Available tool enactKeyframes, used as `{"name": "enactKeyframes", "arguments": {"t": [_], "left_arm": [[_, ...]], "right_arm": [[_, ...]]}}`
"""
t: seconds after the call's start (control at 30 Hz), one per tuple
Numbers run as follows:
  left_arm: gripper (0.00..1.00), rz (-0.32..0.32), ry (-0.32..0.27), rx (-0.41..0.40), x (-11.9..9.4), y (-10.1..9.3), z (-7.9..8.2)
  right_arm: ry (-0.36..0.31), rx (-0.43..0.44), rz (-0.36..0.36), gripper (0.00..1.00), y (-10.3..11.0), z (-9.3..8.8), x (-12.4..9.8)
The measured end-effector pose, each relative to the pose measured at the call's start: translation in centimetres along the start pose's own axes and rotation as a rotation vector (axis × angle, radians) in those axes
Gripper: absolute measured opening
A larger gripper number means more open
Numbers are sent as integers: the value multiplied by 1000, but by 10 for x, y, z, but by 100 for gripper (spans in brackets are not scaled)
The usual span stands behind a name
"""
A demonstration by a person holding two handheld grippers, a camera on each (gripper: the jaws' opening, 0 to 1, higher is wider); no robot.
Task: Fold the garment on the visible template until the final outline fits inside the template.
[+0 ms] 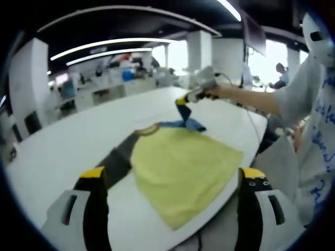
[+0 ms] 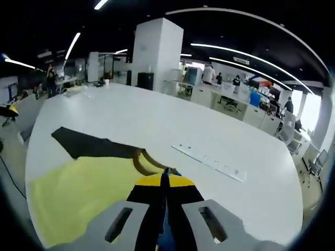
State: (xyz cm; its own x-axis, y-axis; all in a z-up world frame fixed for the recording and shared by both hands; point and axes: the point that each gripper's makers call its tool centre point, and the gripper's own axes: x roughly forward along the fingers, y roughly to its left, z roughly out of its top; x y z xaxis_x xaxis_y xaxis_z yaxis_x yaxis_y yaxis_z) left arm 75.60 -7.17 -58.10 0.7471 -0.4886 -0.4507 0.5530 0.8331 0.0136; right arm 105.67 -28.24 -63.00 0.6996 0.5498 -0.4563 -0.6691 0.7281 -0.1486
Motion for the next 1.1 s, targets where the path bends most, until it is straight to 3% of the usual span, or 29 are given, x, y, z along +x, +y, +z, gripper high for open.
{"name": "enactKeyframes", "arguments": {"t": [1.1], "left_arm": [[97,21,24,-24,-2,5,-10]], "right_arm": [[-8,-39,92,1,44,21,30]]}}
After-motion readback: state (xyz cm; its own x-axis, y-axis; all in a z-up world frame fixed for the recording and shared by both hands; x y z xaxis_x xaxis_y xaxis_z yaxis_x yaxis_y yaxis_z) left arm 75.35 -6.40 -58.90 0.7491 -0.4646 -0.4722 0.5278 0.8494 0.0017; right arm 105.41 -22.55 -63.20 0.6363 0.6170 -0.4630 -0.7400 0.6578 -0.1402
